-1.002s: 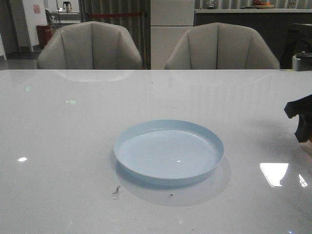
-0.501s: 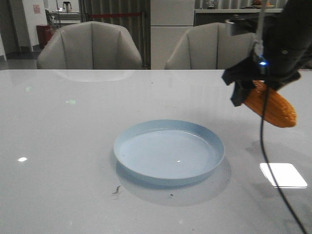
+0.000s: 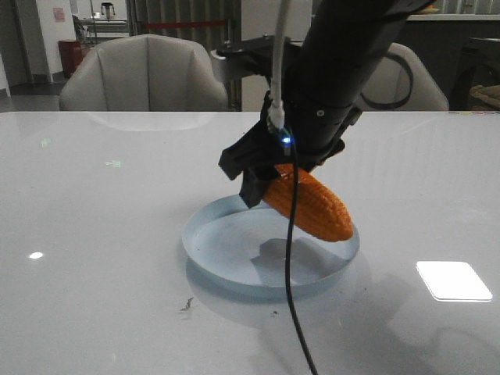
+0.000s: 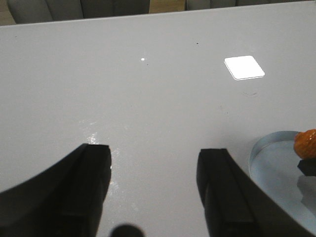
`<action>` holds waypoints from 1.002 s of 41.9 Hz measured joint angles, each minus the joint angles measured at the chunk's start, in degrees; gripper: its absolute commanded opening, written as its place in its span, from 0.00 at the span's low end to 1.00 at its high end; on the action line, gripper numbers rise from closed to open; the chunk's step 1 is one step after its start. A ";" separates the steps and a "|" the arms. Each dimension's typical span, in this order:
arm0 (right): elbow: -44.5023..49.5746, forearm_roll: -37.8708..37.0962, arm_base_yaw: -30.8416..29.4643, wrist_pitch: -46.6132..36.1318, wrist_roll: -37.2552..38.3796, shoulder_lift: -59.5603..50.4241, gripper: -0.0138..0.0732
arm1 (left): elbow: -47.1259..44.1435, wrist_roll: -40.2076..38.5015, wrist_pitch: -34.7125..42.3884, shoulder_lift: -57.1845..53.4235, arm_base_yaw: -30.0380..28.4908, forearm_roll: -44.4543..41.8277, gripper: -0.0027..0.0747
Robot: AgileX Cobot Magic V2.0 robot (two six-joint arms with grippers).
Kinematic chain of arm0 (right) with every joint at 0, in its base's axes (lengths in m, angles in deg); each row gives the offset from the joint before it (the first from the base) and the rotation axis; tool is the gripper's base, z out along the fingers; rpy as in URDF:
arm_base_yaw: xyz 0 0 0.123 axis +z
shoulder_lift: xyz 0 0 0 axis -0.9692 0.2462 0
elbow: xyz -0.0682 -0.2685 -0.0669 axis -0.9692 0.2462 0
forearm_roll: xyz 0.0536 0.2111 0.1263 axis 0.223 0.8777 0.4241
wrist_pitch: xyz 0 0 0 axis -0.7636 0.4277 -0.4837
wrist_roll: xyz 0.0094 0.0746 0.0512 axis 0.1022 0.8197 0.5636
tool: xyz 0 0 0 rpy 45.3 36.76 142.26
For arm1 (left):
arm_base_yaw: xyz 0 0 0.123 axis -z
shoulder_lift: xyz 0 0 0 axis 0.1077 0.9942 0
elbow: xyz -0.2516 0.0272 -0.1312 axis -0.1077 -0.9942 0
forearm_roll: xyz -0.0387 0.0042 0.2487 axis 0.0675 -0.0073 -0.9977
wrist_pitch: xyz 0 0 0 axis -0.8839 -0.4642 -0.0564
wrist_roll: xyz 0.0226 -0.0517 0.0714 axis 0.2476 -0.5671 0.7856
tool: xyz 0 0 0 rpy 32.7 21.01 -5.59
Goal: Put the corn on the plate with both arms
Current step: 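Carry the corn cob over the plate and lower it in, then open the right gripper and lift it away from the corn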
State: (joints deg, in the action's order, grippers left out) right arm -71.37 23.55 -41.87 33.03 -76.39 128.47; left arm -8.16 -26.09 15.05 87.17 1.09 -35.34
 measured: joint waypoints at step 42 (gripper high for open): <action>-1.13 1.31 -3.32 3.28 -0.04 -17.19 0.82 | 0.00 0.00 0.00 0.00 0.00 0.10 0.62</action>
State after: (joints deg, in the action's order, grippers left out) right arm -72.50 24.86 -45.19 36.31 -76.44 111.28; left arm -8.16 -26.09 15.05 87.17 1.09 -35.25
